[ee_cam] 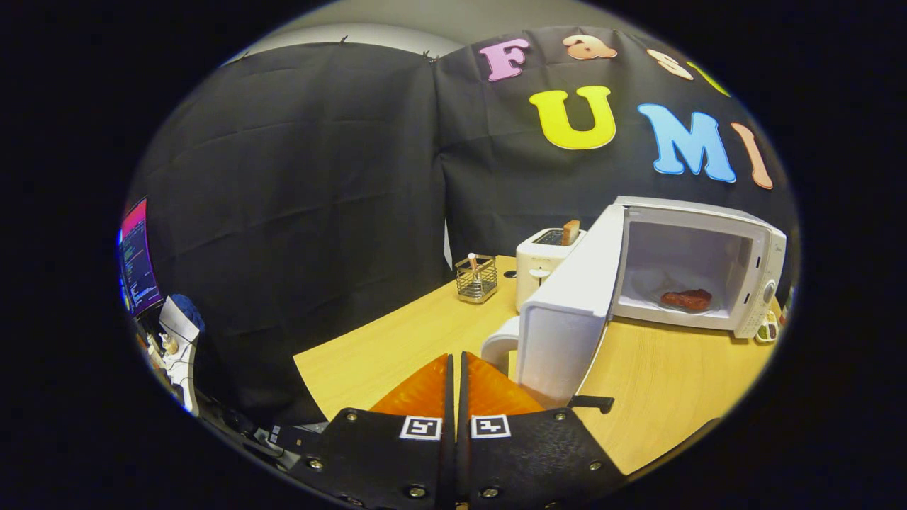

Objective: Open the microwave, put the food inside, and close the microwave door.

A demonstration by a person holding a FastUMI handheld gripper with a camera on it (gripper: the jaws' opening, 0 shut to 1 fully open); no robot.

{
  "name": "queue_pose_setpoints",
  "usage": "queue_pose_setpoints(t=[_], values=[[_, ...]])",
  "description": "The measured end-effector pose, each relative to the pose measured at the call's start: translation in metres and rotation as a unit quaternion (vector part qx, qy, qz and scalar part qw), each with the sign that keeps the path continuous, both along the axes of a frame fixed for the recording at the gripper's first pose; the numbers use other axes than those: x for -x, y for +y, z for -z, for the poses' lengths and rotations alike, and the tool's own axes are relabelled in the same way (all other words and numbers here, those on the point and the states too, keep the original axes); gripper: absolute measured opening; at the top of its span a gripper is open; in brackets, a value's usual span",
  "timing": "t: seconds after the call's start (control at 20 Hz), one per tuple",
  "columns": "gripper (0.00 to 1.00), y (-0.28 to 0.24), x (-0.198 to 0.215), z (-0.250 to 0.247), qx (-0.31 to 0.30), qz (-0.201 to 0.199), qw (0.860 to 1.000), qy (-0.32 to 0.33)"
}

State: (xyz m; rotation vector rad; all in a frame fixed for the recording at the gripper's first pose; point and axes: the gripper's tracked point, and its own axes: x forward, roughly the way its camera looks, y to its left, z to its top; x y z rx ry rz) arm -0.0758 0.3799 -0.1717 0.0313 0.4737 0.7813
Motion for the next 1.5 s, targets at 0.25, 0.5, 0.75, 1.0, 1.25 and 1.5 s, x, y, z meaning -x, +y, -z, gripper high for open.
queue_pose_setpoints(t=[0.25,0.5,0.75,1.0,1.25,1.5], values=[[0.01,-0.04,0.001,0.001,0.013,0.025,1.0,0.001],[0.01,-0.08,-0.004,0.002,0.022,0.054,0.998,0.007],[0.01,-0.121,-0.025,0.007,0.031,0.092,0.995,0.014],[0.01,-0.165,-0.06,0.013,0.035,0.141,0.989,0.022],[0.01,-0.204,-0.101,0.017,0.038,0.186,0.981,0.025],[0.01,-0.238,-0.142,0.023,0.041,0.229,0.972,0.028]])
